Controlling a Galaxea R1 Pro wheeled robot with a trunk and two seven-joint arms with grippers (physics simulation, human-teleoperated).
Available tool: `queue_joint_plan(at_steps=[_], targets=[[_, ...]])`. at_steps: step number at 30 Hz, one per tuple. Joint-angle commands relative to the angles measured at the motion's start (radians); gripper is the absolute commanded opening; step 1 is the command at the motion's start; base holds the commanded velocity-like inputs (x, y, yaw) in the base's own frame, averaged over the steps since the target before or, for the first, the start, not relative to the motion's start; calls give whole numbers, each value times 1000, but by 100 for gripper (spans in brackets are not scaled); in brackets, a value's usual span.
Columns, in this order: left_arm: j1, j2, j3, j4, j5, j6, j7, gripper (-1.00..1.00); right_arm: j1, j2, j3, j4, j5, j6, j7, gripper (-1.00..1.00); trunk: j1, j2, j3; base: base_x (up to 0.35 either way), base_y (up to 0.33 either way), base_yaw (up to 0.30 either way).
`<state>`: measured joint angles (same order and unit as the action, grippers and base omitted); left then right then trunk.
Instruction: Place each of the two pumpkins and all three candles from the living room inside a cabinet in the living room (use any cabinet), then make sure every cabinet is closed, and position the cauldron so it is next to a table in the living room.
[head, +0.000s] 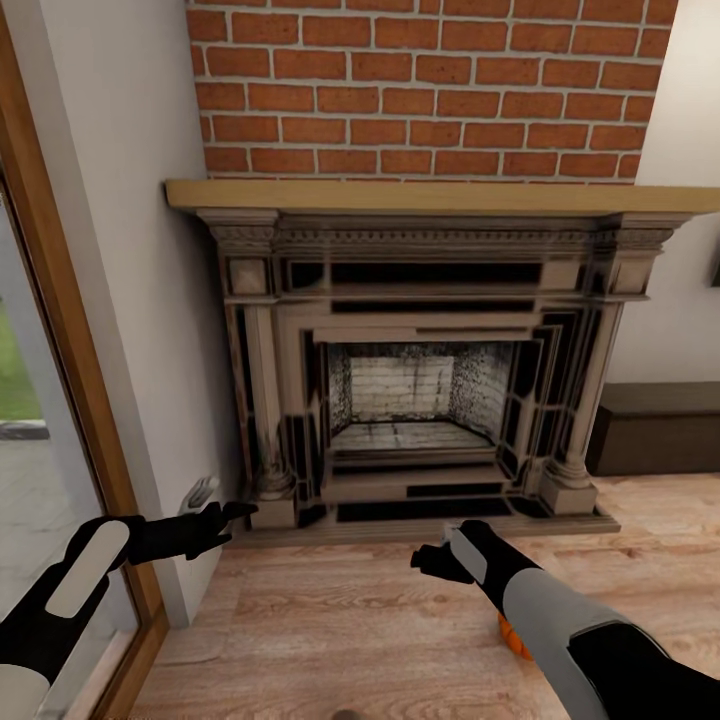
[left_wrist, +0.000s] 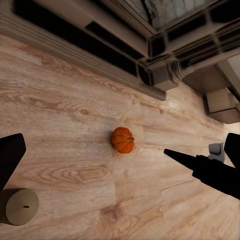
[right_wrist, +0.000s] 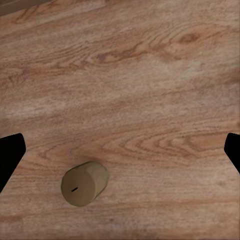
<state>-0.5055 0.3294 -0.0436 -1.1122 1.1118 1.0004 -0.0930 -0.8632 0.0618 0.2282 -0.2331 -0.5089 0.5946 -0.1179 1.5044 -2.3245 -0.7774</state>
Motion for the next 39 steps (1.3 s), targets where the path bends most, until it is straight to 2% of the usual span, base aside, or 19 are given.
queue_joint_plan(at_steps=[1, 17, 25, 29, 39], targets=[[-1, 1, -1, 0, -9, 1, -10, 100, 0, 0, 6, -1, -10, 4, -8, 100, 4, -8, -4, 0, 0, 0], [-1, 1, -2, -1, -9, 1, -10, 100, 0, 2, 6, -2, -11, -3, -7, 100, 65, -120, -54, 0, 0, 0], [-1, 0, -2, -1, -9, 1, -10, 100, 0, 16, 6, -2, -12, -3, 12, 100, 96, -176, -80, 0, 0, 0], [-1, 0, -2, -1, -9, 1, -10, 100, 0, 22, 7, -1, -13, -1, 71, 100, 97, -176, -95, 0, 0, 0], [-1, -1, -7, -1, -9, 1, -10, 100, 1, 40, 9, 8, -11, 0, 95, 100, 102, -179, -134, 0, 0, 0]])
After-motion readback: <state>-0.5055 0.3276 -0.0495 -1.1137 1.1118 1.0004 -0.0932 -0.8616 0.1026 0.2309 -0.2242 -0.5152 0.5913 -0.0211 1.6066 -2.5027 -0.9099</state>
